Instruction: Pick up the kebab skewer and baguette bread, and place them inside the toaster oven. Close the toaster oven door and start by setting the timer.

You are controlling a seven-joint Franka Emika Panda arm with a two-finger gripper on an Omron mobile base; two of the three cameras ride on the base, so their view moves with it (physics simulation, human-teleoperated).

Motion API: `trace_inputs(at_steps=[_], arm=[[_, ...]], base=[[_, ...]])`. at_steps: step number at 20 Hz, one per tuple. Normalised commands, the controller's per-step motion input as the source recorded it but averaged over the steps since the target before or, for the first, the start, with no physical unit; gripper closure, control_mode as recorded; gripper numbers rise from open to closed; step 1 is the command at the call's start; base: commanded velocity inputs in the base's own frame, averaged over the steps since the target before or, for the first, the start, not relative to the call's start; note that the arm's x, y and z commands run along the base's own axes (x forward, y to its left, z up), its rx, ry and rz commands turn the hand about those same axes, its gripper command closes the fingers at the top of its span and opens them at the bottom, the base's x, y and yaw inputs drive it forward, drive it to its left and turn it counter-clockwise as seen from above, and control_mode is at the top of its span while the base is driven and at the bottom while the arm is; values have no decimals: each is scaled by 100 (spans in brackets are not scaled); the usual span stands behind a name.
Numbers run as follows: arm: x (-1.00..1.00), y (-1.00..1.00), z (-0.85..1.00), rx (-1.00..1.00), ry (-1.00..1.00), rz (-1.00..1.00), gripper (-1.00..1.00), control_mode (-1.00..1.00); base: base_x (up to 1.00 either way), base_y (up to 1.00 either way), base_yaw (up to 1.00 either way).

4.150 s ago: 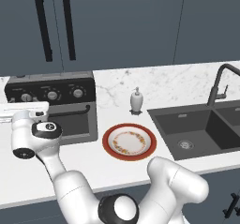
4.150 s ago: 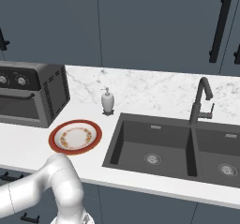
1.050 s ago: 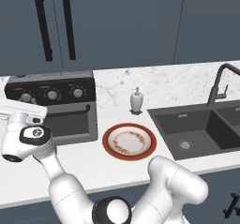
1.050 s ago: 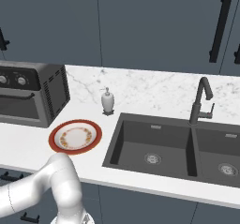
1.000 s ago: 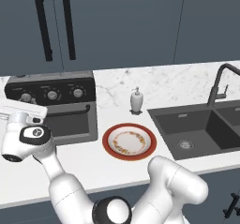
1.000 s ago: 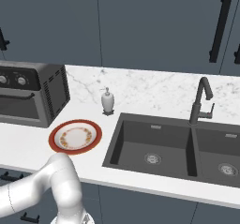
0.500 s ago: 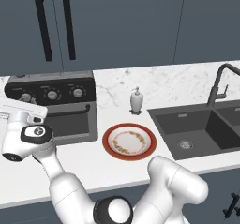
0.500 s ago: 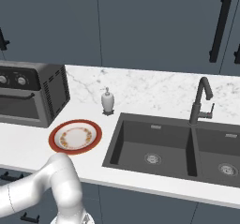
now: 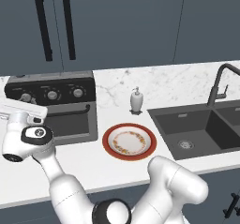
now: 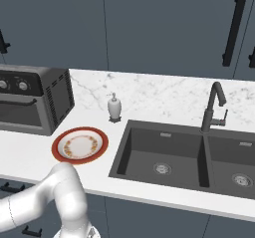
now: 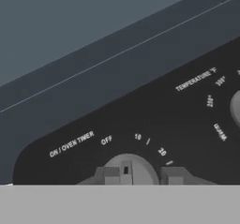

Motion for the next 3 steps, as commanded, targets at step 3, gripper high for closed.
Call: trace_inputs(at_steps=[3], arm=[[2, 7, 0, 41, -6, 0, 100, -100]], base=[[0, 0, 0]])
